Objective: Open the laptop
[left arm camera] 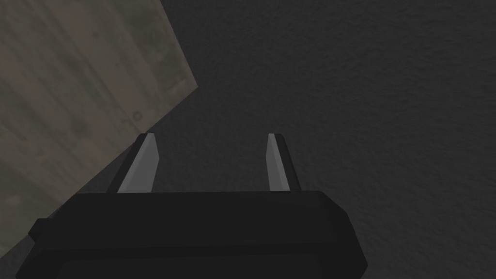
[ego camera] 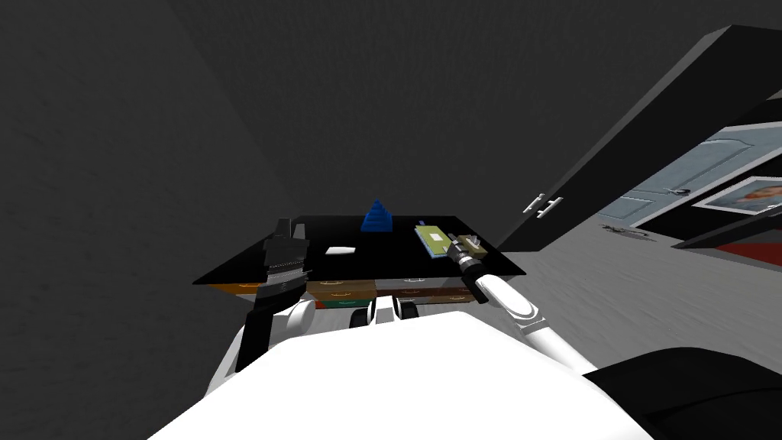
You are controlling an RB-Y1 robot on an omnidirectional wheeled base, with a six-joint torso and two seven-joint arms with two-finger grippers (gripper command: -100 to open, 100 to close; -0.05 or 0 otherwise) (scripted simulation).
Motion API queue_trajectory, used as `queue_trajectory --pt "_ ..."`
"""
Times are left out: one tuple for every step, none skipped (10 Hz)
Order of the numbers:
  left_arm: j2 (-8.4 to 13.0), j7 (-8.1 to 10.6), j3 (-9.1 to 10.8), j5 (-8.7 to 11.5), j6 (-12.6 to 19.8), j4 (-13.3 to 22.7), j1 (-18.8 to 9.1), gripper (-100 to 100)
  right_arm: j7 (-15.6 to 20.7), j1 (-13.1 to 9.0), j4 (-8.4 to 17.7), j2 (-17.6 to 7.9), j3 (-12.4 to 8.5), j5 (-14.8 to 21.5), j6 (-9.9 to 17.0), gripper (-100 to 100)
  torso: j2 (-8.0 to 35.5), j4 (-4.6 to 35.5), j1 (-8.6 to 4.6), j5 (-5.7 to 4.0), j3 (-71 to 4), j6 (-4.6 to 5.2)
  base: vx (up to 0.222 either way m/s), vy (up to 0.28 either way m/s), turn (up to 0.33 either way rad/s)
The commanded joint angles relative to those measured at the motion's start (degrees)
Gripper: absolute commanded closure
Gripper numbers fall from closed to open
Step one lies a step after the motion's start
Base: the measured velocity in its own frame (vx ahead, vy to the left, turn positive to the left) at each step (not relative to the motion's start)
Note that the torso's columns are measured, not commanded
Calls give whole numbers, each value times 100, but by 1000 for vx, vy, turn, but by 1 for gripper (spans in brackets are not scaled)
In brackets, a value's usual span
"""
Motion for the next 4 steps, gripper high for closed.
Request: queue_trajectory --pt "0 0 0 0 0 0 0 0 0 0 0 0 0 0 0 0 -1 0 3 0 0 0 0 0 0" --pt "0 0 0 0 0 0 0 0 0 0 0 0 0 0 0 0 -2 -1 10 3 -1 0 0 0 0" --pt "0 0 0 0 0 0 0 0 0 0 0 0 0 0 0 0 -3 -1 15 5 -2 0 0 0 0" --pt "0 0 0 0 0 0 0 0 0 0 0 0 0 0 0 0 -4 -1 18 6 -3 0 0 0 0"
